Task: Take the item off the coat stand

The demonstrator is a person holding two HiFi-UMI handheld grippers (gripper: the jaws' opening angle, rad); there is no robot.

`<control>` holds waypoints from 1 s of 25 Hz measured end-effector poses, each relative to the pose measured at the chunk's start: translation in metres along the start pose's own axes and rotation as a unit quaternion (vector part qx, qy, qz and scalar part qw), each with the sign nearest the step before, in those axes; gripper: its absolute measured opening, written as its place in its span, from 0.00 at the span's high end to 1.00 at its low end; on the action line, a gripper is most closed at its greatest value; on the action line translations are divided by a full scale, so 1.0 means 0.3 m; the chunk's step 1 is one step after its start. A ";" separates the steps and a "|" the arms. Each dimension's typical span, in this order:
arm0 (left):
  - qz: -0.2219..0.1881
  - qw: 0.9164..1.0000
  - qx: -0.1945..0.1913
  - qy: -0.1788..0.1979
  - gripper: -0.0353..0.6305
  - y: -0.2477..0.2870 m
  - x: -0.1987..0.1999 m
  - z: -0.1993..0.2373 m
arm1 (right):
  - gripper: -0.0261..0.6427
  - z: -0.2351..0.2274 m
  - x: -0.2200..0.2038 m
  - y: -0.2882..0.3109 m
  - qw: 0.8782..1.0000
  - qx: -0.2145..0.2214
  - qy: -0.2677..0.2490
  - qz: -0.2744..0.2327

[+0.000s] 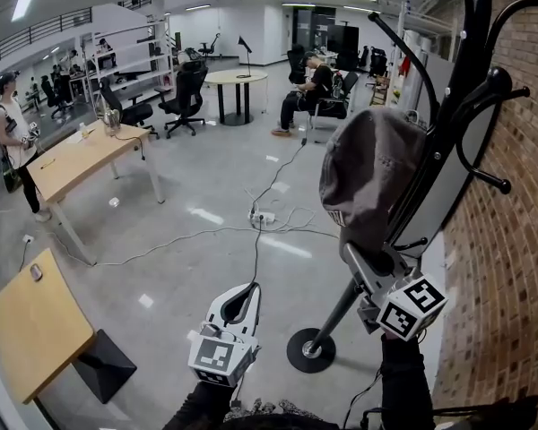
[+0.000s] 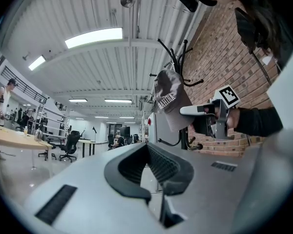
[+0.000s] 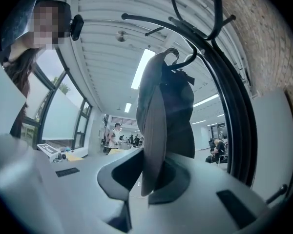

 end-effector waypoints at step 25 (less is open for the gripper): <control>-0.008 1.000 0.022 0.004 0.94 -0.074 0.031 0.020 | 0.91 0.199 0.033 0.140 0.997 0.071 -0.024 0.020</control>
Point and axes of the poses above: the fingertips, and each gripper's own axes: y forward along the fingers, z to its left, x out of its top, the point moved 2 cm from there along -y, backward along the fingers, and after that the axes turned 1 degree about -z, right-handed, at the moved point
